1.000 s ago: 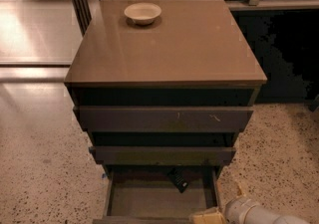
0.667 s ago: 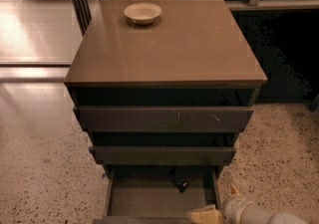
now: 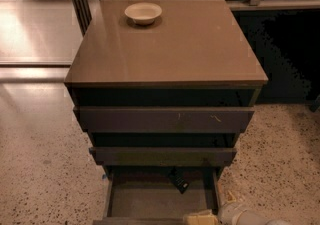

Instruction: Pick rxbar chocolate from bottom drawer and place on counter

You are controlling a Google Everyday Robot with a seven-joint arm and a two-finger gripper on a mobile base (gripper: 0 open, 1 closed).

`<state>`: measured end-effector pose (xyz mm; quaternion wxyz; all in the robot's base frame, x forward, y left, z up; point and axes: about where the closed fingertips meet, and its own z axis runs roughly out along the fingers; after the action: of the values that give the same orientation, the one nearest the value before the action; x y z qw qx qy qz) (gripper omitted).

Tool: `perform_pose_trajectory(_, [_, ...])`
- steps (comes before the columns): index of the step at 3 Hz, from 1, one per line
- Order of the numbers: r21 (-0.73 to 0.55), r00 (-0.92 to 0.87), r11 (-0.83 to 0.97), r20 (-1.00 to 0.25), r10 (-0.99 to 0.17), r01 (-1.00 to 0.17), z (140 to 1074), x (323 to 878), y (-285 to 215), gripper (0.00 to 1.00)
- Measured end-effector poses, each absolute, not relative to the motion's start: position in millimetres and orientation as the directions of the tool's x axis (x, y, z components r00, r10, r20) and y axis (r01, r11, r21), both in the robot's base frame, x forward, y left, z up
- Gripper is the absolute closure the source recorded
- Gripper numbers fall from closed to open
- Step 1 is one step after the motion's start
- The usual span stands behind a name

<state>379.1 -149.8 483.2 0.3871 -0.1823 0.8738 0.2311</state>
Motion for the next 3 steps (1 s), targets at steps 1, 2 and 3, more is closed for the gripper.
perform_pose_trajectory(1, [0.255,-0.635,0.848,-0.763,-0.119,-0.465,449.6,393.3,-157.7,0.00])
perform_pose_trajectory(2, [0.338,-0.673,0.825,-0.736,-0.068,-0.453,390.7,409.9,-151.2,0.00])
perform_pose_trajectory(3, [0.461,-0.703,0.785,-0.710,0.047,-0.414,334.9,445.3,-146.6,0.00])
